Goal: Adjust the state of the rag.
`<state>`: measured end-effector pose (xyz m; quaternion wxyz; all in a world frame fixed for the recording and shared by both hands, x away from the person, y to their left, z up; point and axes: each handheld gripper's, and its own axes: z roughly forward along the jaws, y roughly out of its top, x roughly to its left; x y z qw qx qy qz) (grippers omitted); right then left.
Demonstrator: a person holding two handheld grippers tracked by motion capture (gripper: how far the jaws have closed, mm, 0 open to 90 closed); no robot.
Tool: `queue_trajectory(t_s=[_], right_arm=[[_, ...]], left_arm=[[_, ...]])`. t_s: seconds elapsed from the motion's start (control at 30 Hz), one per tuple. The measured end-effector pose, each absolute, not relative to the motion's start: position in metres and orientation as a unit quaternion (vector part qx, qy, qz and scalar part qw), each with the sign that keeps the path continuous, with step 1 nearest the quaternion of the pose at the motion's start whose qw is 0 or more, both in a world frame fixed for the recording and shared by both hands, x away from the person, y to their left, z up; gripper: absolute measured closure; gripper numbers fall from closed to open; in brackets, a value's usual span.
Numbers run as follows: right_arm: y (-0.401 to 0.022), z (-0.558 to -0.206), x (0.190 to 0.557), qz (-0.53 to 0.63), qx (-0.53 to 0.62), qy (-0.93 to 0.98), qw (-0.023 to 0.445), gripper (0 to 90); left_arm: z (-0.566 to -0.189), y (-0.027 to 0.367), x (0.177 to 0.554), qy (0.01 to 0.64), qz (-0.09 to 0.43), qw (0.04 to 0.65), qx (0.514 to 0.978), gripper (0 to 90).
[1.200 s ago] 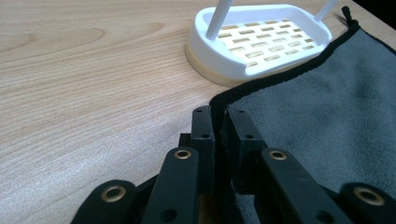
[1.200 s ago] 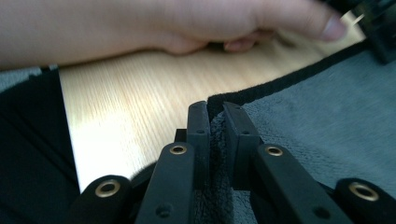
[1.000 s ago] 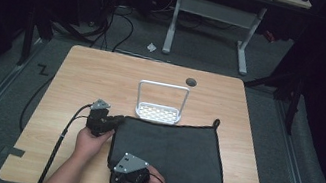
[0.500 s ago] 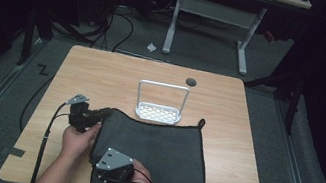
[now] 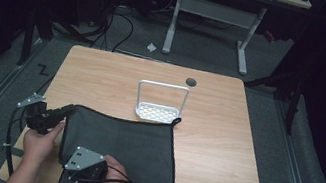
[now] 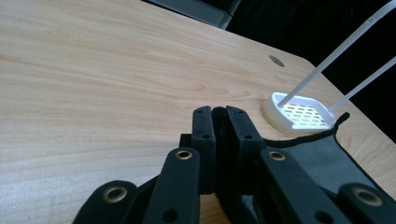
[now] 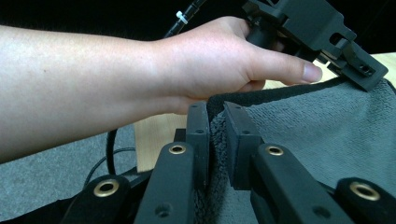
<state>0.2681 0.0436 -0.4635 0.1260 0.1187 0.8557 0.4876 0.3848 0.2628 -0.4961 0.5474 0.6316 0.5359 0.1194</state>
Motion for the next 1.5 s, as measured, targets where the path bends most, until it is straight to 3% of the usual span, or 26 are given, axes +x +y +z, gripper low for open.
queue_trajectory(t_s=[0.23,0.8,1.5], right_arm=[[0.01,-0.461,0.268,0.485,0.138,0.851,0.147,81.3],[-0.137,-0.477,0.266,0.455,0.237,0.834,0.201,80.6],[-0.183,-0.497,0.249,0.422,0.27,0.841,0.203,77.4]], left_arm=[[-0.488,0.218,0.394,0.514,0.116,0.553,0.645,82.5],[-0.492,0.086,0.419,0.477,0.102,0.529,0.694,81.9],[-0.498,0.029,0.427,0.46,0.085,0.5,0.729,81.3]])
